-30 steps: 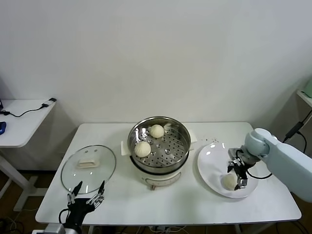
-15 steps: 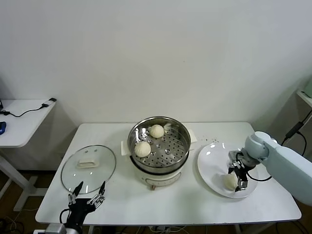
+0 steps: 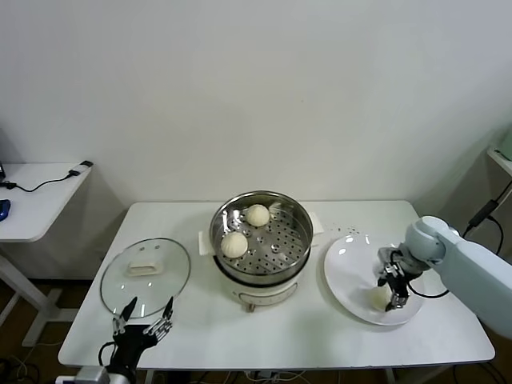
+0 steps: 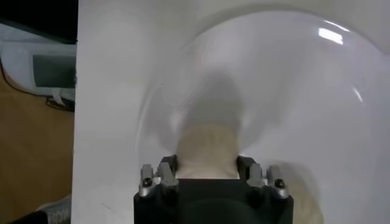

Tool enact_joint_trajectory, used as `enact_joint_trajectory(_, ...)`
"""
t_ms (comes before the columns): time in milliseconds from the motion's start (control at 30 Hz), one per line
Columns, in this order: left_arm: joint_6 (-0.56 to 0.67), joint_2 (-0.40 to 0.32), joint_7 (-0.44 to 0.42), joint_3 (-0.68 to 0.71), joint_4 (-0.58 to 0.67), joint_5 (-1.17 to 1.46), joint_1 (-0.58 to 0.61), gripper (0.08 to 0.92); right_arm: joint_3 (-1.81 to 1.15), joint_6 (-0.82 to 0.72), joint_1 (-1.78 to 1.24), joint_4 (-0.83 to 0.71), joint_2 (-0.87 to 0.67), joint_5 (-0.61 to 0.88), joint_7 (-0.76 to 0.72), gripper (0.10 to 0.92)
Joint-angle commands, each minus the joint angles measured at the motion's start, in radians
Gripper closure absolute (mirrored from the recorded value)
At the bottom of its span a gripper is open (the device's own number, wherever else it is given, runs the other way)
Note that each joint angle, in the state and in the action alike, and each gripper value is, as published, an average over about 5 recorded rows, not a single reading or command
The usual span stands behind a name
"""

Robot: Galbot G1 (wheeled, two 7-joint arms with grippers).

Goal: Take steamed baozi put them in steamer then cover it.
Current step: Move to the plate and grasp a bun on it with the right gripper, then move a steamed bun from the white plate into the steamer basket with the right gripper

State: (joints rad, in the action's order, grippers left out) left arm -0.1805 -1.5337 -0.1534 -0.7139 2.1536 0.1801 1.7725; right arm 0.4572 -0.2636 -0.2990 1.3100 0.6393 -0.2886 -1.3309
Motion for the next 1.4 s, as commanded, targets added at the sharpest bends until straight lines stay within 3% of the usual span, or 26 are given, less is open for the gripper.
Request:
enact_joint_trajectory(33,0.000,-0.009,0.005,0.008,0.000,-0.018,-0.031,0.177,0.191,-0.022,0.445,0.000,-0.015,0.209,-0.025,0.391)
enact_joint_trajectory(267,0.004,-0.012,0.007,0.003,0.012,0.003,-0.051,0.177,0.496,0.008,0.887,-0.129,0.188,0.410,-0.084,0.389)
enact_joint_trajectory(500,0.010,-0.011,0.009,-0.001,0.026,0.005,-0.050,0.177,0.579,0.453,0.967,-0.319,0.441,0.612,-0.145,0.389)
enact_joint_trajectory(800,0.010,-0.015,0.010,-0.002,0.029,0.011,-0.052,0.177,0.598,0.925,0.847,-0.244,0.574,0.363,-0.115,0.383)
enact_joint_trajectory(933,0.010,-0.021,0.010,0.000,0.026,0.013,-0.057,0.177,0.601,1.056,0.811,-0.209,0.606,0.253,-0.093,0.381)
enact_joint_trajectory(1400,0.009,-0.027,0.012,-0.004,0.035,0.033,-0.069,0.177,0.653,1.136,0.716,-0.115,0.645,0.093,-0.019,0.380)
